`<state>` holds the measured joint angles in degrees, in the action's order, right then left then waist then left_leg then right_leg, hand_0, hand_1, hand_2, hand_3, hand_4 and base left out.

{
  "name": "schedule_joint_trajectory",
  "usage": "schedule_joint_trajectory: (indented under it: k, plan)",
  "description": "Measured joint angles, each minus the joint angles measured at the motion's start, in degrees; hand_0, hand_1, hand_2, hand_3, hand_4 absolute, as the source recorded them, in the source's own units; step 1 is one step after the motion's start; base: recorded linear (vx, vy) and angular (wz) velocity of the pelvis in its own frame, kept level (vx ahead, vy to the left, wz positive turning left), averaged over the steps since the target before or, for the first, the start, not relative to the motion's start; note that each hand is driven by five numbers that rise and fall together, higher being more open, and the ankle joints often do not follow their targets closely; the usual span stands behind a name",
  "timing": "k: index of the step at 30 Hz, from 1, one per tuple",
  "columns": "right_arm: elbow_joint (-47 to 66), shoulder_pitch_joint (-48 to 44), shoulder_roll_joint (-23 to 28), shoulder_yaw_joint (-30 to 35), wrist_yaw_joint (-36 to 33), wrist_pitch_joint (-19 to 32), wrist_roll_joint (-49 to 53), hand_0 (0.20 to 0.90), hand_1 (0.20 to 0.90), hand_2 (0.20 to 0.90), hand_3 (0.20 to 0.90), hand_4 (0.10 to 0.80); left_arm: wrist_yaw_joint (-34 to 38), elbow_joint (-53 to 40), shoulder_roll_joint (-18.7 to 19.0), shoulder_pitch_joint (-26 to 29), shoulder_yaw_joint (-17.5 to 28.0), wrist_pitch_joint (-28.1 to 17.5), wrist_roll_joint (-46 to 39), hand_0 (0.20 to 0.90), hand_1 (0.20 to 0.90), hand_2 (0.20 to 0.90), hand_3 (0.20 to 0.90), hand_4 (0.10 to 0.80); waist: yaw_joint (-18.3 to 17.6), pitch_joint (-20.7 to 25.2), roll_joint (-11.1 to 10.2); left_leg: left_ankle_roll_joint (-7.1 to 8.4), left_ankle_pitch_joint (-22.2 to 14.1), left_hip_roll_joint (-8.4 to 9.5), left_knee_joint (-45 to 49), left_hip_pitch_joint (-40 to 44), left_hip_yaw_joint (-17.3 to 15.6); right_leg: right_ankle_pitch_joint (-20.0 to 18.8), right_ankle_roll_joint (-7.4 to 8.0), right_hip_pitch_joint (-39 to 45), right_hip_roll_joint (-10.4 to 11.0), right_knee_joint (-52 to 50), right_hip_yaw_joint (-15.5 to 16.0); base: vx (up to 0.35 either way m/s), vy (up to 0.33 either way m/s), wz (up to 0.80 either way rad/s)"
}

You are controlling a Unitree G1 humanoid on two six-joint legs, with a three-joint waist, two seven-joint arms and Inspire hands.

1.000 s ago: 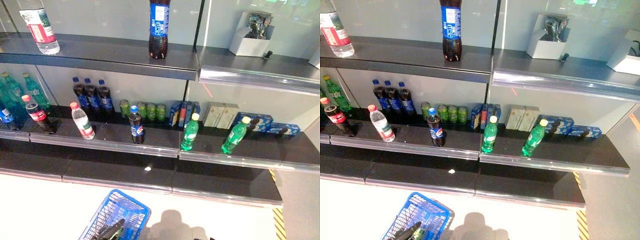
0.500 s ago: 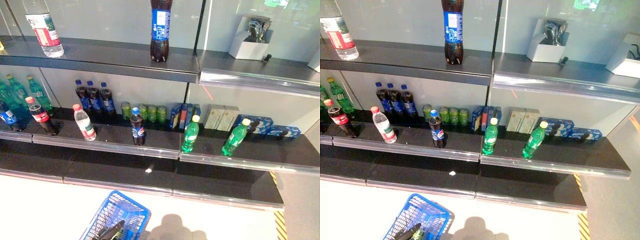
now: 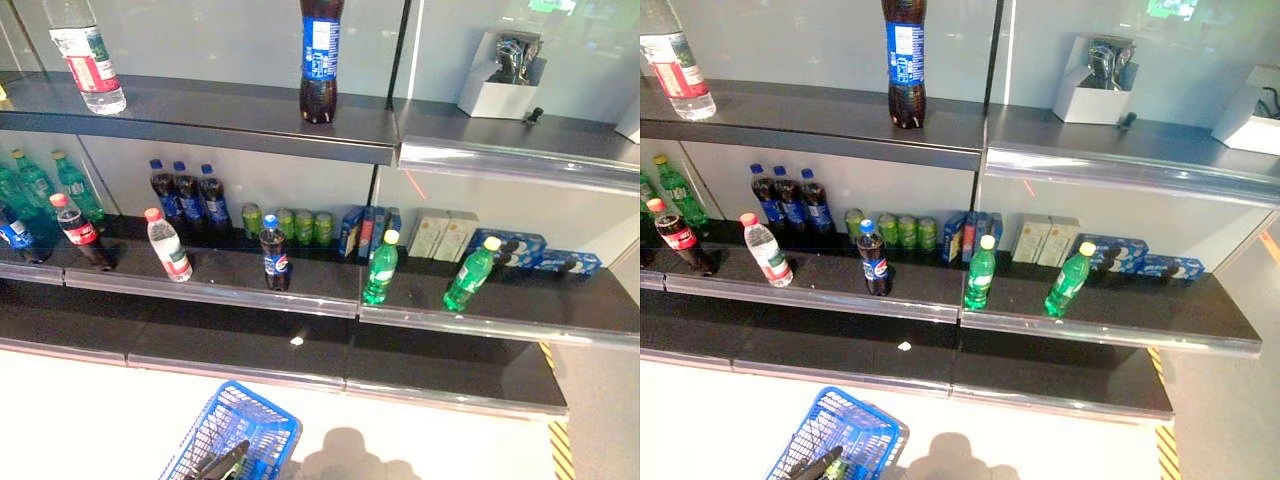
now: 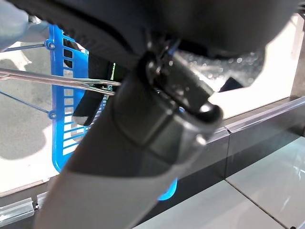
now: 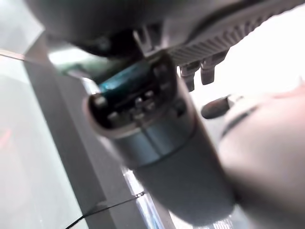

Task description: Pick up the drink and place into the basket.

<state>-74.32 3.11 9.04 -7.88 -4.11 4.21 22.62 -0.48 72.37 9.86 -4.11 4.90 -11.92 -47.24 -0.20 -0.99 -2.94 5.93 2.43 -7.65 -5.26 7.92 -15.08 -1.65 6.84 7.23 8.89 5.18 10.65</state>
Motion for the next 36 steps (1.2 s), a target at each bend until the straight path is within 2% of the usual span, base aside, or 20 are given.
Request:
schedule_joint_trajectory:
  k: [3, 6, 10, 13, 19, 24, 29, 35, 36]
  plan:
    - [5.16, 0.51, 0.66, -1.7, -1.94, 1.28, -0.04, 0.9, 0.9, 0.9, 0.9, 0.8, 0.32, -2.0, 0.0, -0.42, 0.02, 1.1, 0.8, 0.3, 0.3, 0.3, 0.2, 0.1, 0.06, -0.07, -0.06, 0.01, 0.0, -0.03, 0.0, -0.06, 0.04, 0.0, 0.0, -0.06, -0.05, 0.0, 0.0, -0.008, -0.042, 0.0]
    - [16.26, 1.65, 2.03, -4.54, -4.98, 1.11, -0.03, 0.9, 0.9, 0.9, 0.9, 0.8, 1.51, -4.21, 0.0, -1.13, 0.16, 2.15, 1.51, 0.3, 0.3, 0.3, 0.2, 0.1, -0.02, -0.47, -0.18, 0.02, 0.01, -0.07, -0.01, -0.09, 0.03, -0.01, 0.0, -0.11, -0.11, 0.01, -0.04, -0.006, -0.031, 0.0]
    - [36.43, 3.09, 4.76, -6.29, -8.58, -3.12, -0.16, 0.9, 0.9, 0.9, 0.9, 0.8, 2.71, -9.24, 0.03, -3.11, 0.38, 3.23, 3.0, 0.3, 0.3, 0.3, 0.2, 0.1, -0.17, -1.62, -0.98, 0.09, 0.05, -0.21, 0.01, -0.1, -0.03, -0.08, -0.07, -0.19, -0.27, 0.0, -0.11, 0.0, 0.0, 0.0]
    - [46.32, 3.21, 5.98, -6.2, -9.64, -4.68, -2.02, 0.9, 0.9, 0.9, 0.9, 0.8, 3.64, -11.04, 0.17, -3.71, 1.1, 3.78, 3.2, 0.3, 0.3, 0.3, 0.2, 0.1, -0.31, -1.97, -1.75, 0.13, 0.03, -0.29, 0.26, -0.12, -0.13, -0.21, -0.09, -0.25, -0.36, -0.16, -0.16, 0.0, 0.0, 0.0]
    - [56.82, 3.05, 8.27, -5.84, -9.68, -5.05, -4.69, 0.9, 0.9, 0.9, 0.9, 0.8, 3.62, -11.29, 0.57, -4.16, 2.79, 4.0, 3.2, 0.3, 0.3, 0.3, 0.2, 0.1, -1.89, -2.41, -2.38, 0.16, -0.02, -0.33, 0.26, -0.09, -0.38, -0.23, -0.08, -0.37, -0.39, -0.29, -0.27, 0.033, -0.002, -0.02]
    - [64.59, 3.1, 9.79, -2.19, -11.74, -5.33, -4.75, 0.9, 0.9, 0.9, 0.9, 0.8, 3.62, -11.3, -0.38, -4.61, 3.31, 3.57, 3.21, 0.3, 0.3, 0.3, 0.2, 0.1, -2.45, -3.02, -1.49, 0.24, -0.09, -0.56, 0.34, 0.25, -1.51, -0.46, -0.18, -0.81, -0.68, -0.44, -1.56, 0.024, -0.012, -0.11]
    - [68.41, 2.74, 12.23, 0.6, -16.15, -2.94, -5.08, 0.9, 0.9, 0.9, 0.9, 0.8, 3.49, -11.35, -0.92, -3.98, 3.81, 3.55, 3.12, 0.3, 0.3, 0.3, 0.2, 0.1, -2.96, -4.81, -0.22, 0.39, 0.04, -0.89, 0.39, -0.25, -1.68, -0.19, -0.44, -2.55, -0.9, -2.15, -1.74, -0.039, -0.02, -0.08]
    - [71.99, 2.45, 16.07, 5.53, -18.6, -0.88, -4.99, 0.9, 0.9, 0.9, 0.9, 0.8, 3.29, -11.38, -2.94, -2.27, 1.77, 3.14, 3.25, 0.3, 0.3, 0.3, 0.2, 0.1, -3.51, -8.1, 2.65, 0.39, -0.1, -1.1, 1.44, -1.78, -1.52, 0.64, -0.56, -4.7, -0.87, -4.1, -1.86, 0.035, -0.022, -0.01]
    - [72.86, 1.95, 17.27, 5.98, -18.72, -0.75, -4.97, 0.9, 0.9, 0.9, 0.9, 0.8, 3.31, -11.63, -3.87, -2.12, 1.45, 2.73, 3.25, 0.3, 0.3, 0.3, 0.2, 0.1, -3.65, -8.86, 3.71, 0.39, -0.11, -1.13, 1.57, -2.13, -1.43, 0.65, -0.56, -5.02, -0.89, -4.23, -1.85, 0.0, 0.0, 0.0]
